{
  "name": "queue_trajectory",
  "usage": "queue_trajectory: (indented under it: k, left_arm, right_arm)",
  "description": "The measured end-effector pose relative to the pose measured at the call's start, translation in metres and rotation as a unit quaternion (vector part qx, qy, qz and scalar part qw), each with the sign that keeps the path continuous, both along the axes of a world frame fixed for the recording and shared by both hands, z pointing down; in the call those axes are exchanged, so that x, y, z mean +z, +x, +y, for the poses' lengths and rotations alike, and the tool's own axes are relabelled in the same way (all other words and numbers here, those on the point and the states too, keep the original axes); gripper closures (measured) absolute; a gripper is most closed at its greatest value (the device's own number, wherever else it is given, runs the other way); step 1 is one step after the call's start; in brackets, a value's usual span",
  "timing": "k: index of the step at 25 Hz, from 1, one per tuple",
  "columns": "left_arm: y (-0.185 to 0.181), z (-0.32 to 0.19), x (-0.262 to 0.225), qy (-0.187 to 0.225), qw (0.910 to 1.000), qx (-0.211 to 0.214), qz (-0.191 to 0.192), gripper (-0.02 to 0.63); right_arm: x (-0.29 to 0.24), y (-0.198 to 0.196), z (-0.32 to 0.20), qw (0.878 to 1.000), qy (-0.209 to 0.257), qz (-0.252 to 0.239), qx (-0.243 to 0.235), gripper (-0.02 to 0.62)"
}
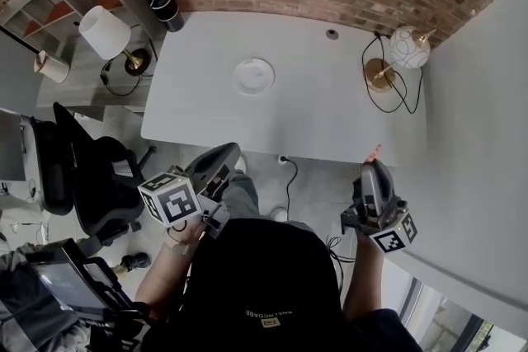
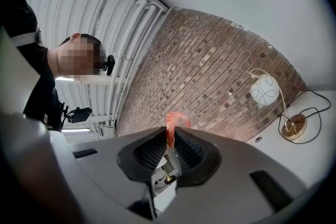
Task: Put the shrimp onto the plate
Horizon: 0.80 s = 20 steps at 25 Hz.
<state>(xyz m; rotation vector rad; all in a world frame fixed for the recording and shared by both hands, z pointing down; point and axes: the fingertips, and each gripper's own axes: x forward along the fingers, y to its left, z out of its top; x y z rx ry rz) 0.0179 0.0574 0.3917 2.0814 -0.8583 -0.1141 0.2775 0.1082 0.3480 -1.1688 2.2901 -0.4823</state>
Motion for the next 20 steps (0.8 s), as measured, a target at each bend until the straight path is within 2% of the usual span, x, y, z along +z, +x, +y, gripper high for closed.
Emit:
queue_trajectory:
  k: [10,20]
  left_arm:
    - [-0.041,-0.093,0.009,-0.025,0.9997,0.007,0.003,0.603]
    - [-0.080,-0.160,0.018,-0.045,0.9983,0.034,0.017,0.603]
  right_arm:
    - [-0.002,-0.034,-0.091,1.000,-0.026,0.006,0.015,0.549]
    - [-0.007,-0.076,-0.164,0.998,-0.042,0.031,0.040,0.549]
